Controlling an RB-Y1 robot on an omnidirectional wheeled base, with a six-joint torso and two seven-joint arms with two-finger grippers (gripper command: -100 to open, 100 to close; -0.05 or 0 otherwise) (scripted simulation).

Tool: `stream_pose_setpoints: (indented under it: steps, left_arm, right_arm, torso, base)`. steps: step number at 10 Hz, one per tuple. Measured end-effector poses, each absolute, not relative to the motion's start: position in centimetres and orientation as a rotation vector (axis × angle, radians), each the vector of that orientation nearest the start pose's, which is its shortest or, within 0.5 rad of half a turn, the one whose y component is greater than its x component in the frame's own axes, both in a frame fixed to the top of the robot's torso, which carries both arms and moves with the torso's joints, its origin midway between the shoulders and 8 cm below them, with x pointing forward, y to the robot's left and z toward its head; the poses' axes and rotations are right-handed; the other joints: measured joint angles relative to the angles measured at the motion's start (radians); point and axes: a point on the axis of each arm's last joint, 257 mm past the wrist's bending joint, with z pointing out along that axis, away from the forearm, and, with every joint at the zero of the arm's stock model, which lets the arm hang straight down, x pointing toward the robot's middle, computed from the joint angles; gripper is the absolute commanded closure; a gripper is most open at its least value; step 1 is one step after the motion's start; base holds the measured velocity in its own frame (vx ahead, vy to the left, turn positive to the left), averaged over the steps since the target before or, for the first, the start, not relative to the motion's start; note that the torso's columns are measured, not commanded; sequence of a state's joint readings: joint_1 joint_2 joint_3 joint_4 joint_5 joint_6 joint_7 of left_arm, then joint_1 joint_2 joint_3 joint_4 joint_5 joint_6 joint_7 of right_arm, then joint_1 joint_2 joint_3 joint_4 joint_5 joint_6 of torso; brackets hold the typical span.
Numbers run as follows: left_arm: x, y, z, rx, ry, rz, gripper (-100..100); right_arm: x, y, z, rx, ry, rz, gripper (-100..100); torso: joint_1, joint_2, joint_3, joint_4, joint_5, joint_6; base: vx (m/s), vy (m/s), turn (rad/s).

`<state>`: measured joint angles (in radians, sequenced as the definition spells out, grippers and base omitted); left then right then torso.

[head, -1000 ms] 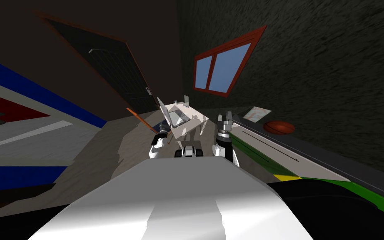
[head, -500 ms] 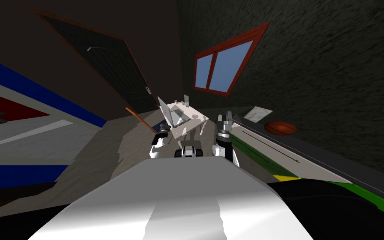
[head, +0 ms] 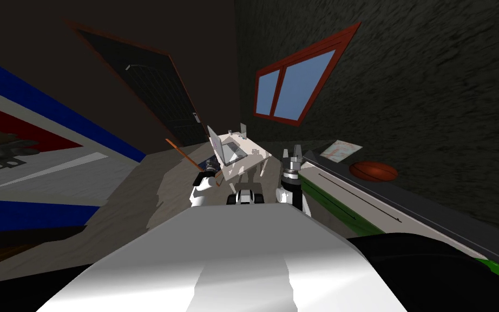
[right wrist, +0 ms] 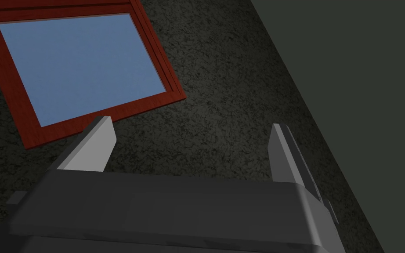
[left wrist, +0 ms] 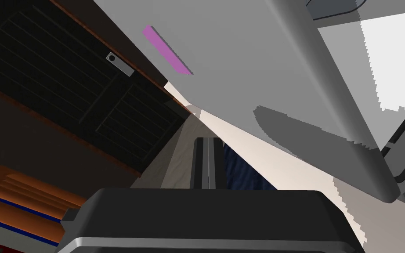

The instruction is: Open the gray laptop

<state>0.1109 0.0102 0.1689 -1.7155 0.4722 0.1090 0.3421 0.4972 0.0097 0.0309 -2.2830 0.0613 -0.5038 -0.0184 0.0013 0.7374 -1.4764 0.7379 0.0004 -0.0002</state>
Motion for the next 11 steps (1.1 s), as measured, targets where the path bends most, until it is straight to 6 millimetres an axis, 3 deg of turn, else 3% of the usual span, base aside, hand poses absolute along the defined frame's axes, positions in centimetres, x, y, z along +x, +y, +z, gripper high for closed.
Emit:
stream_pose_setpoints:
  steps: [7, 11]
  left_arm:
    - [51.1, 34.3, -22.3, -1.811, 0.747, -1.49, 100]
    - [51.1, 34.4, -22.4, -1.817, 0.771, -1.469, 100]
  right_arm:
    - [34.5, -26.2, 2.7, 0.629, 0.629, 1.315, 0]
    - [34.5, -26.2, 2.7, 0.629, 0.629, 1.315, 0]
  torso:
    - [-0.001, 0.0, 0.0, 0.0, 0.0, 0.0]
    - [-0.001, 0.001, 0.001, 0.0, 0.0, 0.0]
  base:
    - [0.015, -0.069, 0.066]
    - [0.0, -0.008, 0.001]
